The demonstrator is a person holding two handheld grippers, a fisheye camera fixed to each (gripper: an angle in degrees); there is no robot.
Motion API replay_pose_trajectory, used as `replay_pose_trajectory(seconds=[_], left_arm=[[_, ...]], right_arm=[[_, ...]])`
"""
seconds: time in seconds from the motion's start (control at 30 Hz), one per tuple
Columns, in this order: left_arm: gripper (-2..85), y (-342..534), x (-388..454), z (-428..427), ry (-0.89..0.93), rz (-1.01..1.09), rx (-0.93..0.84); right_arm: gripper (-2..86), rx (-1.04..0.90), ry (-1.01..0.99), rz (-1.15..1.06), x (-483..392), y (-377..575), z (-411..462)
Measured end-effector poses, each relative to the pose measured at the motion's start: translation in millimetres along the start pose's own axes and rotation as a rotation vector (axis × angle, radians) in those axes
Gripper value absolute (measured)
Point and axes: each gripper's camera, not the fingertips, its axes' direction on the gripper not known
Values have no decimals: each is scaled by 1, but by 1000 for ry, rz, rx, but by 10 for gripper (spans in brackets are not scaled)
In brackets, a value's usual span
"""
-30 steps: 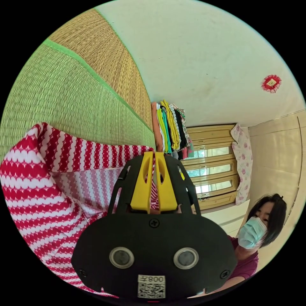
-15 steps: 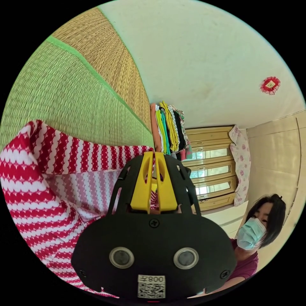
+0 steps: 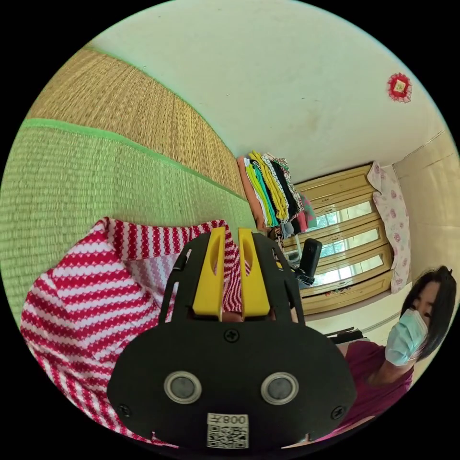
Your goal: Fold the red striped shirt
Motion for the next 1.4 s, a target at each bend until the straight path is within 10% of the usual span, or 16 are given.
replay_pose_trajectory(seconds=[0.43,1.4], left_arm=[[21,54,38,40,-738,262,-122],[7,156,103,104,-618,361,-28]], right_arm=[[41,-88,379,-55,-37,-39,131],[17,55,377,-62,-67,-16,162]])
